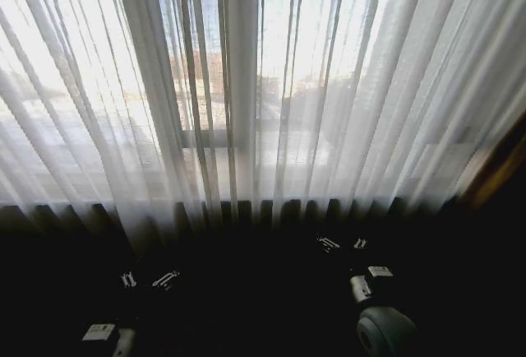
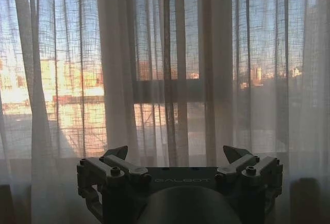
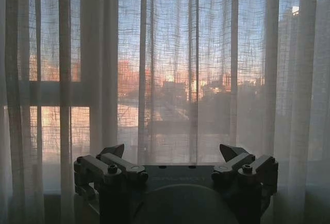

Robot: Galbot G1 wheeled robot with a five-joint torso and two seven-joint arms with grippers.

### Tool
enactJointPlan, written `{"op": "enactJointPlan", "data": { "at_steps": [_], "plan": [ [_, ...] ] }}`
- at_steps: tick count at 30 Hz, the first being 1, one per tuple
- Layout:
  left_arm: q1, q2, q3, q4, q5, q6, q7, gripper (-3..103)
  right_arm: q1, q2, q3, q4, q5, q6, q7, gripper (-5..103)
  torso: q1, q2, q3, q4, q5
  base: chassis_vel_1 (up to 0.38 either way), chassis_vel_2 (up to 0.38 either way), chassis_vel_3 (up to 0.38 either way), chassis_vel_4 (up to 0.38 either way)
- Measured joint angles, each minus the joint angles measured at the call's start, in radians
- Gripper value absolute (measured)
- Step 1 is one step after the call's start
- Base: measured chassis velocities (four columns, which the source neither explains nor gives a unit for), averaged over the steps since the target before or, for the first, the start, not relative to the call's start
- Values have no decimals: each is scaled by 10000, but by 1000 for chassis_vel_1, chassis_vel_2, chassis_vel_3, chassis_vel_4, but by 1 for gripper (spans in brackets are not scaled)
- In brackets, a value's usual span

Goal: Open the curtains by pulling them apart, changing their state from closed to fully open.

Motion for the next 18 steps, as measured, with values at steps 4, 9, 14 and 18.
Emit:
{"op": "enactJointPlan", "data": {
  "at_steps": [4,9,14,18],
  "plan": [
    [-173,-17,-37,-287,457,113,6,100,-176,-60,-5,77,-46,-171,-128,100,1,0,0,-2,1,0,0,0,0],
    [-197,-77,-32,-378,771,157,19,100,-258,-80,-36,77,-185,-204,-309,100,0,0,0,0,0,0,0,0,0],
    [-130,-127,-41,-401,841,154,31,100,-216,-74,-37,91,-226,-200,-343,100,0,0,0,0,1,0,0,0,0],
    [-104,-154,-4,-373,841,132,47,100,-220,-28,-16,86,-356,-161,-458,100,1,0,0,1,0,0,0,0,0]
  ]
}}
